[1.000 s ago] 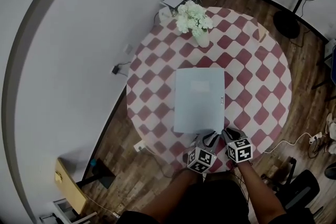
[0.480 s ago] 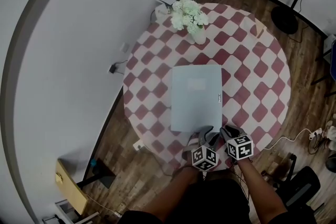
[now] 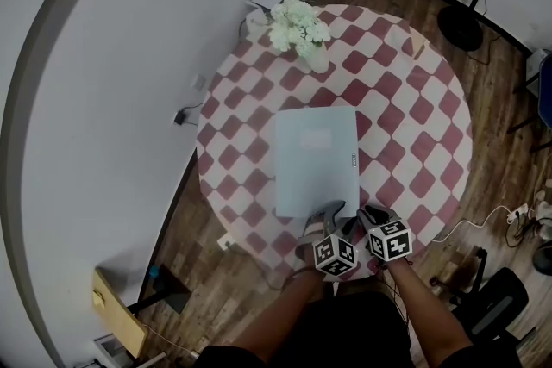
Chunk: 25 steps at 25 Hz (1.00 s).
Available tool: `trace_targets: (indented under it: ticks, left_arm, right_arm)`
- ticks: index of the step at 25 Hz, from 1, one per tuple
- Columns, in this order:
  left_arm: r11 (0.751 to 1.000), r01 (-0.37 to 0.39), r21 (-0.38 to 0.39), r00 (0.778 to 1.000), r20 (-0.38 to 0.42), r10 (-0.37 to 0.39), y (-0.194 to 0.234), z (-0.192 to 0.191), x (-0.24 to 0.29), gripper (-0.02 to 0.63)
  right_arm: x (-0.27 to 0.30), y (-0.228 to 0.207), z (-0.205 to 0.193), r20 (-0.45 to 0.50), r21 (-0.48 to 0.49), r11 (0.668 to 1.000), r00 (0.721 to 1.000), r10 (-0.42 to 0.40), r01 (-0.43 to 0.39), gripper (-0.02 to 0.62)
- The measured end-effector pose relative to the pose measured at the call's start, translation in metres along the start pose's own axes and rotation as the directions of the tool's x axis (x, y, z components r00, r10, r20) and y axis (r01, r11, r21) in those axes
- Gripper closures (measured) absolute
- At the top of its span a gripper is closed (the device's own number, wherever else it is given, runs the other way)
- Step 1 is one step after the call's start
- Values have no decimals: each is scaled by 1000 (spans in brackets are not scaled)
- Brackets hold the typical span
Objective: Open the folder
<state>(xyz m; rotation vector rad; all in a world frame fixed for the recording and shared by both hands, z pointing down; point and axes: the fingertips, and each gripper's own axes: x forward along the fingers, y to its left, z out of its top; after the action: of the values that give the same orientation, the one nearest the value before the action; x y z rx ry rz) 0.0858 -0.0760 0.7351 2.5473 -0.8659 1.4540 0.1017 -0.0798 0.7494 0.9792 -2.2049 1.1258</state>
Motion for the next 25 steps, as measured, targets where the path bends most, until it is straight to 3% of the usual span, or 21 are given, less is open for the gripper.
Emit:
trace_targets:
  ticks: [5, 14, 17, 25]
  left_arm:
    - [1000, 30, 10, 1000, -1, -30, -7, 2, -1, 438]
    - [996, 79, -40, 997, 2, -79, -17, 3, -2, 560]
    - [992, 92, -80, 996, 10, -92, -17, 3, -3, 574]
    - [991, 87, -98, 995, 49, -83, -13, 12, -18, 604]
  right_arm:
    - [1, 1, 1, 2, -6, 1000, 1000, -4, 4, 523]
    - [0, 1, 0, 13, 6, 1000, 1000, -8, 8, 525]
    - [1, 1, 1, 13, -5, 1000, 1000, -9, 9, 525]
    - [0, 2, 1, 7, -13, 1000, 1000, -20, 20, 525]
